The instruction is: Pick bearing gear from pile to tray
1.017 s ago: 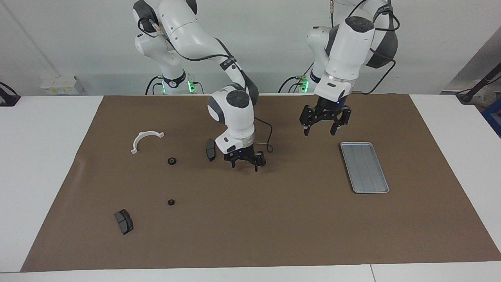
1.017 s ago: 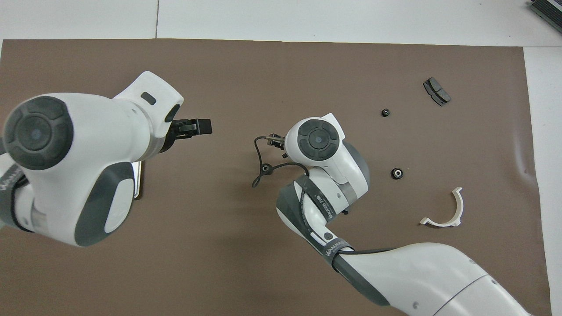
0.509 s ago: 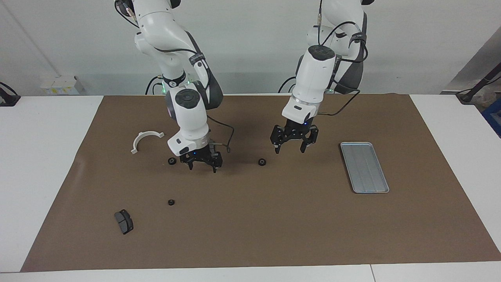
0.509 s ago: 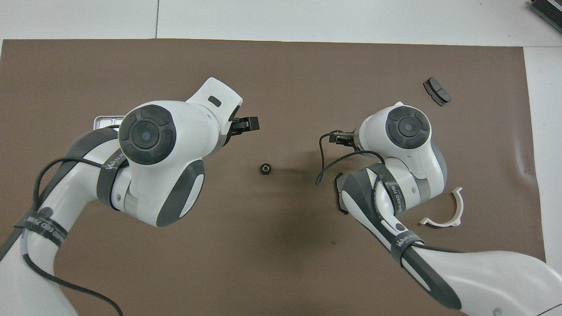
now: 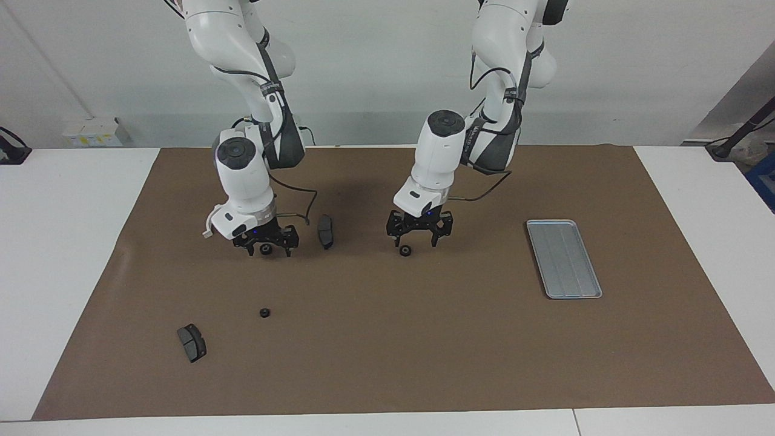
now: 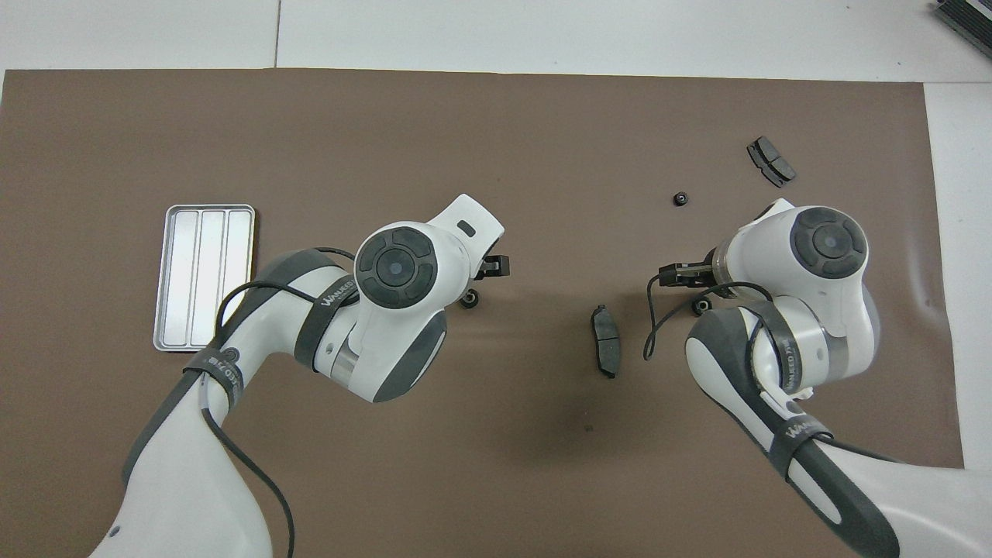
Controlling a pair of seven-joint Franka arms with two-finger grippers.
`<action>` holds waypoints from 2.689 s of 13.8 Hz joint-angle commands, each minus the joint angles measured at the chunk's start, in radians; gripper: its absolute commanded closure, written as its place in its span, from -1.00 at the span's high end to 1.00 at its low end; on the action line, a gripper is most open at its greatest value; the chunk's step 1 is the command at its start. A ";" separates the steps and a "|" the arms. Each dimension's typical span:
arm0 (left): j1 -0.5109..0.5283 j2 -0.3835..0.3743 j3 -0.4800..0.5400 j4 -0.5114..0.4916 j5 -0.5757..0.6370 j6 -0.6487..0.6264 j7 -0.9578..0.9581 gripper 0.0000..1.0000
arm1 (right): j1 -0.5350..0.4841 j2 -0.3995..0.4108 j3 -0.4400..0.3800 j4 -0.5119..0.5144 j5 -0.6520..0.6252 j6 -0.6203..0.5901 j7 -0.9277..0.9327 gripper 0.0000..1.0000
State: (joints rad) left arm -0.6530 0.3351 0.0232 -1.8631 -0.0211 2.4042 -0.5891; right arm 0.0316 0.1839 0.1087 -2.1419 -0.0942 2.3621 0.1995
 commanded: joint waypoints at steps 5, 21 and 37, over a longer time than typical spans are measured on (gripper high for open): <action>-0.063 0.009 0.018 -0.106 -0.008 0.090 -0.003 1.00 | -0.036 -0.034 0.017 -0.116 0.034 0.082 -0.080 0.87; -0.074 0.067 0.021 -0.050 0.047 0.055 -0.002 0.60 | -0.024 -0.029 0.017 -0.041 0.094 0.069 -0.042 -1.00; -0.083 0.081 0.018 -0.060 0.064 0.075 0.009 -0.08 | 0.005 0.048 0.019 0.169 0.090 0.048 0.020 -1.00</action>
State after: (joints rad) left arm -0.7197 0.3980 0.0284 -1.9373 0.0293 2.4769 -0.5828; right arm 0.0374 0.2041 0.1212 -2.0194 -0.0209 2.4313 0.1928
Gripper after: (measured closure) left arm 0.467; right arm 0.656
